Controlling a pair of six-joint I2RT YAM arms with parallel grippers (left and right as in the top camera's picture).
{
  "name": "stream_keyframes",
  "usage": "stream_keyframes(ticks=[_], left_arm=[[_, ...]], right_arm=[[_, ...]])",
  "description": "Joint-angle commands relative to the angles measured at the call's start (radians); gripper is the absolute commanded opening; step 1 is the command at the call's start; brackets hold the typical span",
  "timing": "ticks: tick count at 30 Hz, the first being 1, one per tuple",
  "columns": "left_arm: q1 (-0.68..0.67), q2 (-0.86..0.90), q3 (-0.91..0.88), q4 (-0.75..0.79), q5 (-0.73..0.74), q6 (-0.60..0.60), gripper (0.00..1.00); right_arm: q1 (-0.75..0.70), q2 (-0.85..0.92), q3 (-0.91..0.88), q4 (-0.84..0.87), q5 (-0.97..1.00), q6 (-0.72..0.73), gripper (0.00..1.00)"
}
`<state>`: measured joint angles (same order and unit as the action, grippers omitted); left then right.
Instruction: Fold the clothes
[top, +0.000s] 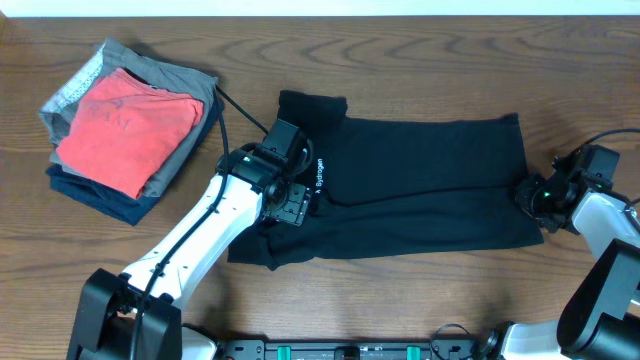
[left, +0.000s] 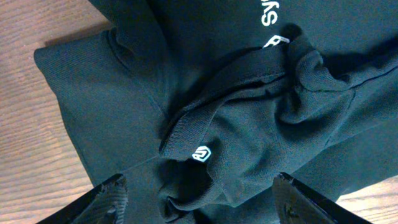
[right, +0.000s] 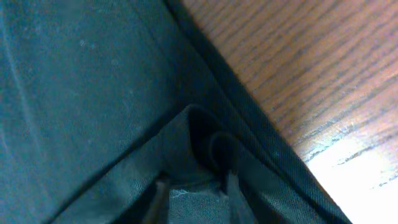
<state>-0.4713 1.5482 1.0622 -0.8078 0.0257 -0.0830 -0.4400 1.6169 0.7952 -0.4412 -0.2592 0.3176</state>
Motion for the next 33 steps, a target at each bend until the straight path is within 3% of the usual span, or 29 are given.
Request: stream_keyframes(ticks=[1,4,9,17,23,33], left_arm=[[0.005,-0.005,0.015,-0.006,-0.008,-0.009,0.76],[0.005,-0.005,0.016,-0.006,-0.008,-0.009,0.76],[0.005,-0.005,0.015,-0.006,-0.008,-0.009,0.76],[0.005,-0.005,0.015,-0.010,-0.008,-0.009,0.76],[0.005,-0.005,0.015,-0.010,-0.008,-0.009,0.76],[0.005,-0.005,0.015,-0.011,-0.008,-0.009,0.76]], right_arm=[[-0.010,0.006,-0.008,0.004,-0.012,0.004,0.17],[-0.010,0.006,-0.008,0.004,-0.011,0.004,0.01],[-0.011,0.004,-0.005,-0.002,-0.011,0.002,0.01],[-0.014,-0.095,0.060,-0.215,0.042,0.020,0.01],[-0.010,-0.135,0.066,-0.118,0.050,0.027,0.01],[0.029,-0.069,0.064,-0.154,0.046,-0.001,0.01]])
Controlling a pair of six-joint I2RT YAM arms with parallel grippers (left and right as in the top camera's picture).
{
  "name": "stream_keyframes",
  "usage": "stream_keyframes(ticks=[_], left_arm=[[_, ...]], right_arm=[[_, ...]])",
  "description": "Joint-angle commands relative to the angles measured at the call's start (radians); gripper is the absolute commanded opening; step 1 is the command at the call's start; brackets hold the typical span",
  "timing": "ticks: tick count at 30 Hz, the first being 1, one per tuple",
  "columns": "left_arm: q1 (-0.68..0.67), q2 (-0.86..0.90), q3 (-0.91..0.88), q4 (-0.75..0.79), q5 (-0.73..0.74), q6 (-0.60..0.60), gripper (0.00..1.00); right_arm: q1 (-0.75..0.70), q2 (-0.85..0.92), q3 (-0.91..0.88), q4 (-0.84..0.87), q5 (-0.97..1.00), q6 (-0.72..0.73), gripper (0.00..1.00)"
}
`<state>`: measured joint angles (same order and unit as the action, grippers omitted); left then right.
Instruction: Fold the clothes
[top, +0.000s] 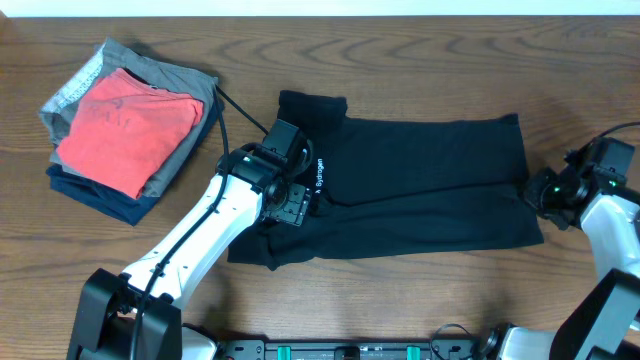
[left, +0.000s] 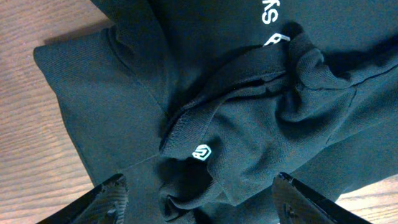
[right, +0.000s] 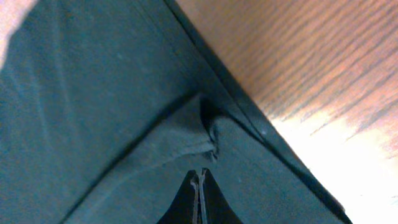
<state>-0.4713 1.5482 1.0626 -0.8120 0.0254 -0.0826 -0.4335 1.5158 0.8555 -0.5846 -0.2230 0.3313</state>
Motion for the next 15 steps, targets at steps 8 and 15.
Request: stream_keyframes(ticks=[8,15], left_arm=[[0.005,-0.005,0.015,-0.010,-0.007,-0.010,0.76],[0.005,-0.005,0.015,-0.010,-0.007,-0.010,0.75]], right_arm=[[0.029,0.101,0.001,0.023,0.014,-0.014,0.44],[0.029,0.168,0.000,0.069,-0.006,-0.013,0.43]])
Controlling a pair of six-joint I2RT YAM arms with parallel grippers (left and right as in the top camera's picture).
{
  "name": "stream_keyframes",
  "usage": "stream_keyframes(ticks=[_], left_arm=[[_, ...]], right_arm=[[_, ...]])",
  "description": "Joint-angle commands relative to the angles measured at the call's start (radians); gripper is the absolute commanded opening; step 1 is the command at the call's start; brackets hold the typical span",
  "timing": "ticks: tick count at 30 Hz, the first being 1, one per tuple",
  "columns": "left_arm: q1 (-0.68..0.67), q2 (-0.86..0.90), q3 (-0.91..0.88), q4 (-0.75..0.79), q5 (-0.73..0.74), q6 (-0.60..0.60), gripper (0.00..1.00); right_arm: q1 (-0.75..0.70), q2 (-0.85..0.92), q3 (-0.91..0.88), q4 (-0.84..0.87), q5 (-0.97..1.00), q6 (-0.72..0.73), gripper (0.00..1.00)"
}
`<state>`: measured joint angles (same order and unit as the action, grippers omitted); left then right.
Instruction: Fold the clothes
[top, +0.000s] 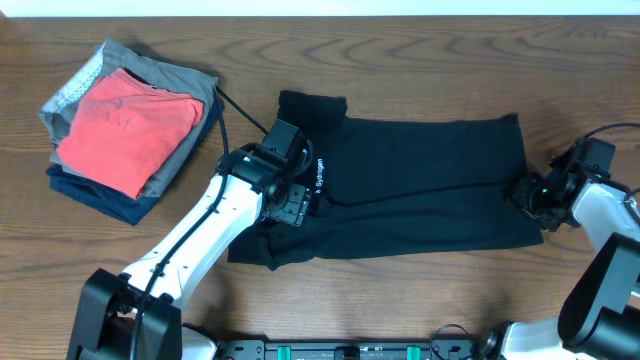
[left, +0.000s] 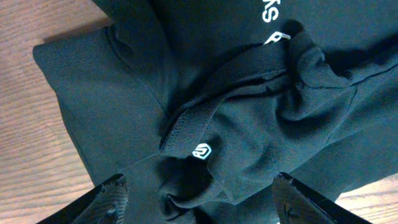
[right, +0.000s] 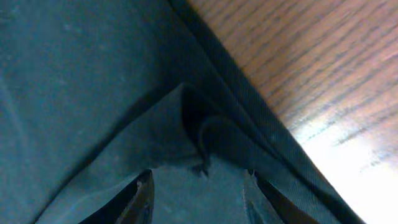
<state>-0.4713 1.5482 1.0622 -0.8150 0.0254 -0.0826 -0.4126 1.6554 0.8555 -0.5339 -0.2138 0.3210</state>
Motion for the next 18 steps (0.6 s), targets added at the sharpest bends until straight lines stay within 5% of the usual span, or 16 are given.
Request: stream_keyframes(ticks=[1,11,18], left_arm=[[0.005,-0.005,0.016,-0.007,-0.007,-0.010,0.76],[0.005,-0.005,0.015,-0.010,-0.007,-0.010,0.75],[0.005,-0.005,0.015,-0.010,-0.007,-0.010,0.75]], right_arm=[[0.008,0.036,0.000,0.040,-0.032,-0.003,0.42],[-0.002,0.046,0.001,0.315,-0.314,0.037,0.40],[-0.024,0.045,0.001,0.295,-0.304,0.052,0.36]])
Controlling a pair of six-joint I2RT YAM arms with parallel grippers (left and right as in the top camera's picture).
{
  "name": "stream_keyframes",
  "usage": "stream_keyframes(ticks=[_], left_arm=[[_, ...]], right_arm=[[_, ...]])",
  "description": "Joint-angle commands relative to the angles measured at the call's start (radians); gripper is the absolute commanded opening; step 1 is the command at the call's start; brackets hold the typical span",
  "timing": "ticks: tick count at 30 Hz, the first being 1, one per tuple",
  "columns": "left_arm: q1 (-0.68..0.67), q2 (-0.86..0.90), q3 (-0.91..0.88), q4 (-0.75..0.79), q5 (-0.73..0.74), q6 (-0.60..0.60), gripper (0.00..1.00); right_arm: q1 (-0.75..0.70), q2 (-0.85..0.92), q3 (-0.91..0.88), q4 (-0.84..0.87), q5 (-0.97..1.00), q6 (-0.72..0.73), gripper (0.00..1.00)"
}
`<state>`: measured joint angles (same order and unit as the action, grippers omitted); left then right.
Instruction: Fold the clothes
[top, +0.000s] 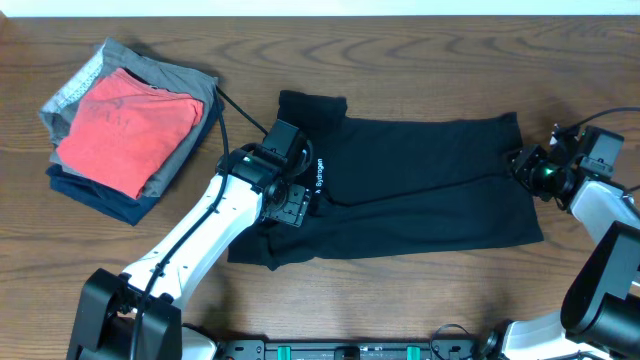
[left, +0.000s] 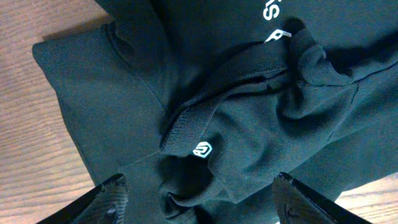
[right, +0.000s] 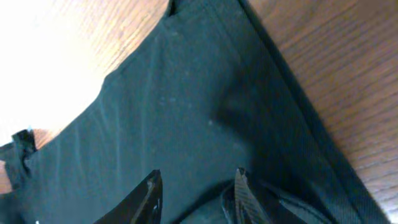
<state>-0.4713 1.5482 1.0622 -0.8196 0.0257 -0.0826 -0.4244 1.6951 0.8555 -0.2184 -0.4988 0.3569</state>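
A black shirt (top: 420, 190) lies spread across the middle of the table, white lettering near its left end. My left gripper (top: 288, 208) hovers over the bunched collar area at that end. In the left wrist view its fingers (left: 112, 194) stand wide apart, open, with the rumpled collar and small white logo (left: 201, 149) between and ahead of them. My right gripper (top: 522, 165) is at the shirt's right edge near the upper corner. It is open (right: 196, 190), fingertips over the dark cloth (right: 186, 112), with a small fold by the right finger.
A stack of folded clothes (top: 125, 125), red on top of grey and navy, sits at the back left. A black cable (top: 240, 115) runs from the left arm toward that stack. Bare wood (top: 400, 60) surrounds the shirt.
My right gripper has moved from the lower part of the shirt's right edge up toward the upper right corner, still open. The left gripper and the shirt look unchanged.
At first my right gripper was low on the shirt's right edge with a fabric fold at its tips. Then it was shut and empty, slightly off the edge. Then it was open at the same fold, and now higher up the edge. The left gripper stayed open over the collar throughout.
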Motion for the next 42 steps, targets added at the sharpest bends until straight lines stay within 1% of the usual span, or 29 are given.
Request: stream_keyframes(ticks=[1,8,14,18,21,26,30,34,36,39,42], left_arm=[[0.005,-0.005,0.015,-0.006,-0.008,-0.010,0.75],[0.005,-0.005,0.015,-0.005,-0.008,-0.010,0.76],[0.005,-0.005,0.015,-0.005,-0.008,-0.009,0.75],[0.005,-0.005,0.015,-0.005,-0.008,-0.009,0.75],[0.005,-0.005,0.015,-0.005,-0.008,-0.010,0.76],[0.005,-0.005,0.015,-0.005,-0.008,-0.010,0.75],[0.005,-0.005,0.015,-0.005,-0.008,-0.010,0.76],[0.005,-0.004,0.003,0.014,-0.008,-0.009,0.76],[0.005,-0.002,-0.016,0.037,-0.008,-0.010,0.78],[0.005,0.013,-0.036,0.052,-0.008,-0.010,0.79],[0.005,0.035,-0.050,0.061,-0.008,-0.010,0.79]], right_arm=[[-0.014,0.005,0.001,-0.039,0.000,0.017,0.36],[-0.039,-0.032,0.001,-0.174,0.126,0.009,0.38],[-0.042,-0.113,0.001,-0.333,0.364,0.008,0.40],[-0.042,-0.128,0.001,-0.452,0.483,0.009,0.41],[-0.042,-0.126,0.000,-0.491,0.535,0.009,0.41],[-0.039,-0.126,-0.001,-0.500,0.535,0.008,0.40],[-0.039,-0.124,-0.008,-0.473,0.536,-0.004,0.39],[-0.039,-0.124,-0.050,-0.431,0.537,-0.006,0.39],[-0.039,-0.124,-0.080,-0.416,0.537,-0.019,0.39],[-0.039,-0.124,-0.117,-0.410,0.541,-0.029,0.40],[-0.039,-0.124,-0.144,-0.414,0.575,-0.028,0.39]])
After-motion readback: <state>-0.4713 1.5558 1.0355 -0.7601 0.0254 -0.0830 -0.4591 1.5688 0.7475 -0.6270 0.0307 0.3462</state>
